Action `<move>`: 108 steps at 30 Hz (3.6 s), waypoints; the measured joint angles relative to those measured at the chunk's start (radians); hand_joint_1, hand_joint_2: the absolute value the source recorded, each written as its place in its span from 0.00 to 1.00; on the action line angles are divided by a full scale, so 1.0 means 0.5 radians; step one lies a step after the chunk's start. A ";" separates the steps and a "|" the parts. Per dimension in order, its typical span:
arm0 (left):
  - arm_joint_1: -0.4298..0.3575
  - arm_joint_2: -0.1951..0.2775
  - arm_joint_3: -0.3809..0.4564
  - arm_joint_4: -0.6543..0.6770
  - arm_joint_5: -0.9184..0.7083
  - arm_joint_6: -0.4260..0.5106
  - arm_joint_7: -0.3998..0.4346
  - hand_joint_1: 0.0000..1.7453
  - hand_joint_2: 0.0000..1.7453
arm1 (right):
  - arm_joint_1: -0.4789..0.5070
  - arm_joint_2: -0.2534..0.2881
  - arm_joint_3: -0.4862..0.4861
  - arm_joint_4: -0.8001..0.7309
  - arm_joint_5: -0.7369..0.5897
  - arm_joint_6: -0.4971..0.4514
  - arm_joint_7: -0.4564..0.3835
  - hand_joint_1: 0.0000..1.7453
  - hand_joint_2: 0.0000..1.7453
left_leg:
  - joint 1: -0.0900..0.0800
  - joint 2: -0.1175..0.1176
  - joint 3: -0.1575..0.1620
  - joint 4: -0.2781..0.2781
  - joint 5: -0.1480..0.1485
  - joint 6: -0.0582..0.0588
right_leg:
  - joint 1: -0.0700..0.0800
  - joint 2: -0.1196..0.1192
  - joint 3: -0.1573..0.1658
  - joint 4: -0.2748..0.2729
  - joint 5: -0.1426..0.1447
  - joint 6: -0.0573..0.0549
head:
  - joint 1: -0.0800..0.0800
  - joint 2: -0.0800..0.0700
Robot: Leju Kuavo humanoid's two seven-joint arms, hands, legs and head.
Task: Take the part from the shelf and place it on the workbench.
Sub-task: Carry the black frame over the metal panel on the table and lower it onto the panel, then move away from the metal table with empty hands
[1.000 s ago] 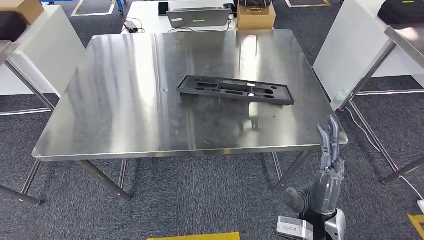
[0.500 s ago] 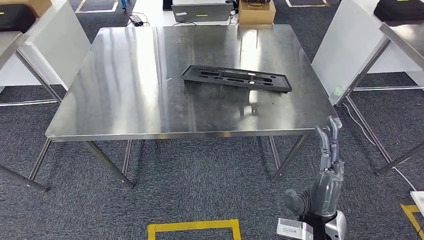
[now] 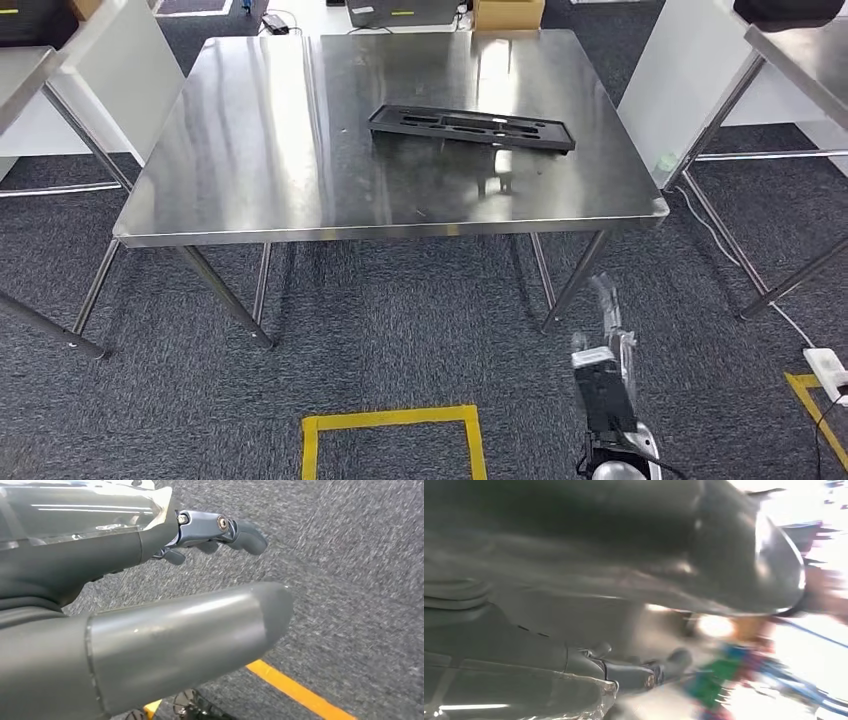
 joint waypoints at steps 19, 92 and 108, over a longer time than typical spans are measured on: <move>-0.019 -0.034 0.133 0.000 -0.143 0.191 0.160 0.00 0.00 | -0.446 0.025 -0.710 2.786 0.568 -0.182 1.074 0.00 0.00 | 0.056 -0.011 0.180 0.013 -0.229 0.011 | -0.054 -0.020 -0.423 0.266 0.114 0.047 | 0.001 0.000; 0.005 -0.052 0.243 0.058 -0.398 0.130 0.170 0.00 0.00 | -0.537 -0.083 -0.978 2.962 0.607 -0.605 0.393 0.00 0.00 | 0.040 0.017 -0.028 0.014 0.009 -0.068 | -0.027 0.007 0.001 0.027 -0.046 0.015 | 0.003 0.000; 0.005 -0.047 0.243 0.068 -0.391 0.152 0.160 0.00 0.00 | -0.547 -0.096 -0.999 2.968 0.619 -0.663 0.359 0.00 0.00 | 0.035 -0.005 0.276 -0.022 -0.265 -0.018 | -0.009 -0.020 -0.223 0.087 0.151 -0.005 | -0.003 0.000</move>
